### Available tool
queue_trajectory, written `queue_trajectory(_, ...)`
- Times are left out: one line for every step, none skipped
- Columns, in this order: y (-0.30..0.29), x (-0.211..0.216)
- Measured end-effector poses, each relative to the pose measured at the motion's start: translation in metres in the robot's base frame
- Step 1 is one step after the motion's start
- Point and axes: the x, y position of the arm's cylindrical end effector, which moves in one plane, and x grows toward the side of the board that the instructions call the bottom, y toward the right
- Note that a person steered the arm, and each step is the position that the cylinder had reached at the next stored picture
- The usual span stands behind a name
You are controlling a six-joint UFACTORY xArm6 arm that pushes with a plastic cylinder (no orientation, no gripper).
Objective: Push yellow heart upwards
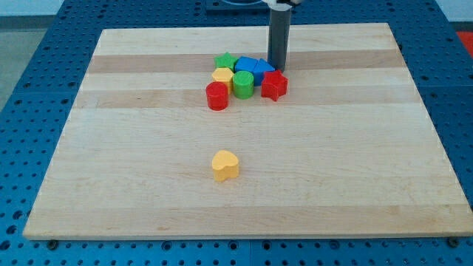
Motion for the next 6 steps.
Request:
queue_trajectory(0.0,0.0)
queue_trajectory(0.005,0.0)
queue_trajectory(0.036,0.0)
queue_trajectory(0.066,0.014)
queue_trajectory(0.077,0.041)
queue_trajectory(0.086,0.065)
